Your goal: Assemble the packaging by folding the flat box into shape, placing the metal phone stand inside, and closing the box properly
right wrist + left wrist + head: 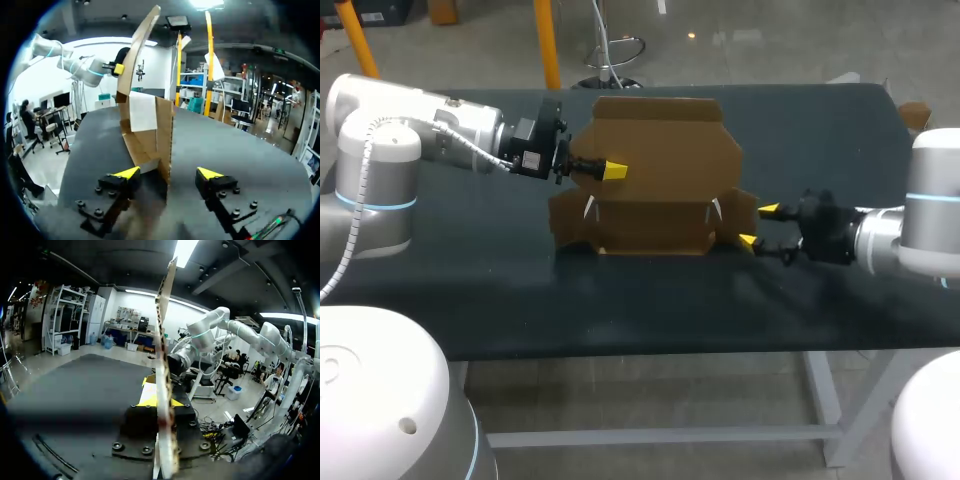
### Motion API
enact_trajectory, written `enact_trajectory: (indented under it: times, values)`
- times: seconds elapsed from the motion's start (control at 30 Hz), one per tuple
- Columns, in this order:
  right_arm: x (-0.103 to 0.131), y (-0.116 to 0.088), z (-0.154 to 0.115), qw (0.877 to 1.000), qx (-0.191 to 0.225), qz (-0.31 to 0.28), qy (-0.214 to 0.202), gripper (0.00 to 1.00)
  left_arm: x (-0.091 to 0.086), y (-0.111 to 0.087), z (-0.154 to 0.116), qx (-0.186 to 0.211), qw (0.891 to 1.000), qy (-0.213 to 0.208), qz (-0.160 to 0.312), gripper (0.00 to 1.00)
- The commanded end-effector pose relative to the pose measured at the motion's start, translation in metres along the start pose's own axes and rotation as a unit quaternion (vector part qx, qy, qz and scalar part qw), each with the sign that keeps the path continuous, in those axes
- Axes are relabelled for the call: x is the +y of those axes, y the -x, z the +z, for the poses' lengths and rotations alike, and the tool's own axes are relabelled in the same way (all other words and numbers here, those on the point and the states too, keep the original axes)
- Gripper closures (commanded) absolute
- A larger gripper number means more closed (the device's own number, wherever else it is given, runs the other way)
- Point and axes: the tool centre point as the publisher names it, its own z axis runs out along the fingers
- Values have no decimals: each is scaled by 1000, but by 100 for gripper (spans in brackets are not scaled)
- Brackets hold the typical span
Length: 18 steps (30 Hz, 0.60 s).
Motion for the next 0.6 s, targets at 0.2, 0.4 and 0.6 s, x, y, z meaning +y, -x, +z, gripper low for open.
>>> enact_trajectory:
  times: [0.2,0.4,0.6]
  values:
    - [1,9,18,1000,-2,2,2,55,2,0,1,0,1000,1,0,100]
    - [2,3,26,1000,1,2,3,76,2,0,1,0,1000,1,0,100]
    - [1,-3,27,1000,2,3,2,100,2,0,1,0,1000,1,0,100]
